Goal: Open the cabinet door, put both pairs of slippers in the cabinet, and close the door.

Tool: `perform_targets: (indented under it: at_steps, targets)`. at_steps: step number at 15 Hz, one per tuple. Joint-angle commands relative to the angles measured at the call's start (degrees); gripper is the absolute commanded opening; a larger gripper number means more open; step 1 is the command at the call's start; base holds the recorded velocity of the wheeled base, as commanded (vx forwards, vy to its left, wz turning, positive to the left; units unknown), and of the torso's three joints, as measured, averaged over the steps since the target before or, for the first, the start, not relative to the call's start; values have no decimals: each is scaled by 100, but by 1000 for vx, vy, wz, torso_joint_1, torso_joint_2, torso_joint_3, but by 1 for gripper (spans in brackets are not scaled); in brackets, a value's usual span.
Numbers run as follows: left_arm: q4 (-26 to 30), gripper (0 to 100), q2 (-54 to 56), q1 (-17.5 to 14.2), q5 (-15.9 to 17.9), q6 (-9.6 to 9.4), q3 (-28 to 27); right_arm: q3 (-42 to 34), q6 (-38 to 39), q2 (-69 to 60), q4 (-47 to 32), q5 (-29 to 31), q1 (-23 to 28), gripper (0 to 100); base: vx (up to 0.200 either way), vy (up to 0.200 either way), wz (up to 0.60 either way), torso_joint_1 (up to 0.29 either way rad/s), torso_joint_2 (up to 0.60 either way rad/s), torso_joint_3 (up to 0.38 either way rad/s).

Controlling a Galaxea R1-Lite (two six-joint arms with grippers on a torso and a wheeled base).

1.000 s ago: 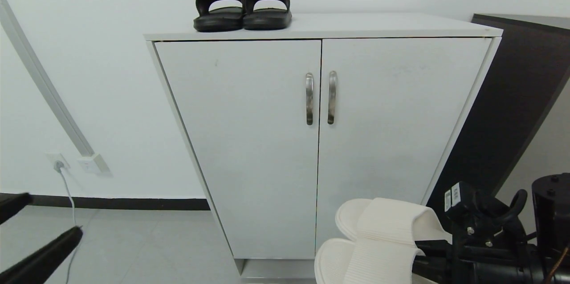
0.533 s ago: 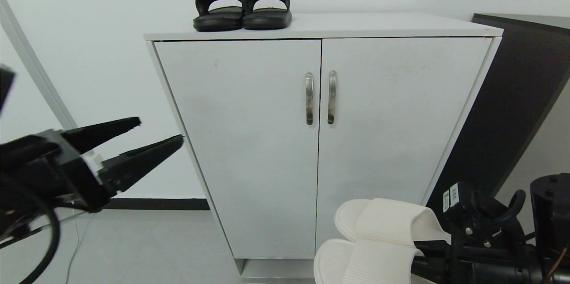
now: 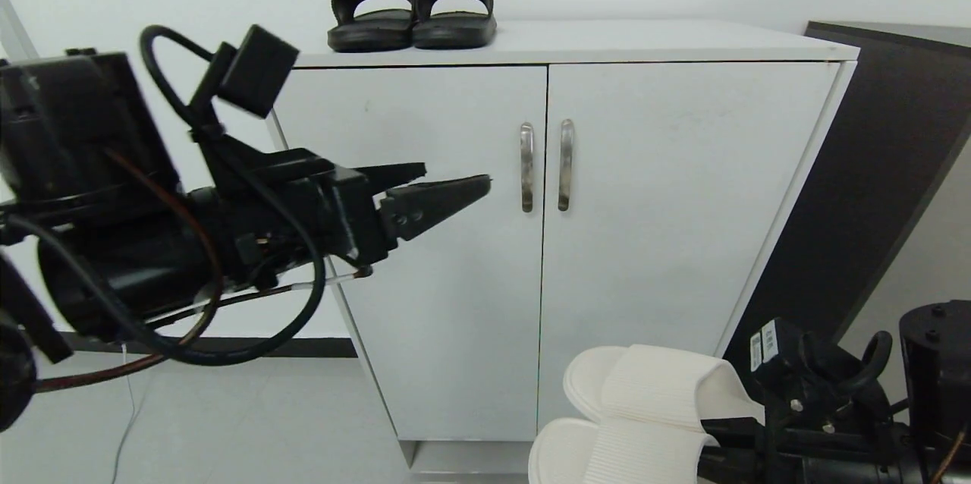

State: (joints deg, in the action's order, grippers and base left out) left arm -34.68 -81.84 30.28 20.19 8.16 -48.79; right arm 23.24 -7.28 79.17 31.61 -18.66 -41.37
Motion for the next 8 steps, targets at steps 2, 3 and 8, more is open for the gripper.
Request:
perform_targets:
  at_steps: [2,3,8]
  targets:
    - [14,100,-896,320,240,37,-817,-3,-2,64,12,-6,-64,0,0,0,0,0,0,0]
    - [40,100,-966,444,363,125,-948,6,-2,73,12,-6,-64,0,0,0,0,0,0,0]
    - [164,100,-1080,646,1022,872,-1379,6,-2,108,12,-14,-81,0,0,0,0,0,0,0]
